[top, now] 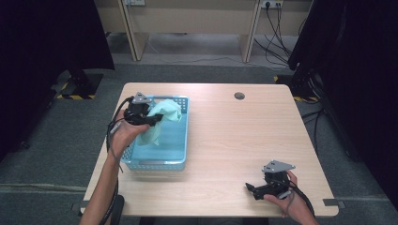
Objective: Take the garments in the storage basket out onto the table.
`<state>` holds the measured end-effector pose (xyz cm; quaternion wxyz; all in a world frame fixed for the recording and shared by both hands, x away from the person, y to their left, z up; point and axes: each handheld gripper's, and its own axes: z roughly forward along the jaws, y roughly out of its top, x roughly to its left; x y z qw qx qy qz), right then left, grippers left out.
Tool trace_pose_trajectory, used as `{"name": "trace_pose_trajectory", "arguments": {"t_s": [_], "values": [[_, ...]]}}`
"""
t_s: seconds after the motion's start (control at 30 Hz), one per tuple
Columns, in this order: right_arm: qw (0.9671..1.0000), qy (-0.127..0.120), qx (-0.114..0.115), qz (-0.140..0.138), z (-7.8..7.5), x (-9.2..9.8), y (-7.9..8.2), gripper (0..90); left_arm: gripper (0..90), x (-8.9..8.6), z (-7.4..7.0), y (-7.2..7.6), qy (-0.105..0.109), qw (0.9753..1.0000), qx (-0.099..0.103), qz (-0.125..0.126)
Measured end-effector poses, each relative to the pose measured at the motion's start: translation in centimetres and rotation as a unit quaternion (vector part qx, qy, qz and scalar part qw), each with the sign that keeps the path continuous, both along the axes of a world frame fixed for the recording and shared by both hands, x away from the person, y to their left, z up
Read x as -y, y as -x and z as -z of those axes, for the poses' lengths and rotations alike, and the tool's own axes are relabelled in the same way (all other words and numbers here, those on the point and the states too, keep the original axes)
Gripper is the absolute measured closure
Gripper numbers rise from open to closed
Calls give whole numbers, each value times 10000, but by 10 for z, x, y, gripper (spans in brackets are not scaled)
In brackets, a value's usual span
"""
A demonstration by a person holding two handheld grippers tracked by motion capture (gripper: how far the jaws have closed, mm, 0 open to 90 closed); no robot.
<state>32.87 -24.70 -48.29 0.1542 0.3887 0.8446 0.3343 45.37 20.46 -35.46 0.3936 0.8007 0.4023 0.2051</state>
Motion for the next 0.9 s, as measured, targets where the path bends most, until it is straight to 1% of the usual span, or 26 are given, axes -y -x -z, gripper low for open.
{"name": "trace_pose_trajectory", "arguments": {"t_s": [0.17, 0.3, 0.5, 0.63, 0.9], "values": [[10000, 0, 0, 1, 0, 0, 0, 2, 703, 4, -3, 0, -4, 10000, 21, 75], [10000, -3, 4, 0, 0, 0, 0, 3, 703, 4, -6, -1, -12, 10000, 35, 29], [10000, 0, 0, 1, 0, 0, 0, 3, 703, 7, -14, -1, -8, 9999, 114, 75], [10000, 0, 1, 1, 0, 0, 0, 2, 703, 12, -19, -1, 51, 9997, 143, 178], [10000, -1, -6, 4, 0, 0, 0, 3, 703, 24, -25, -2, 31, 9992, 166, 352]]}}
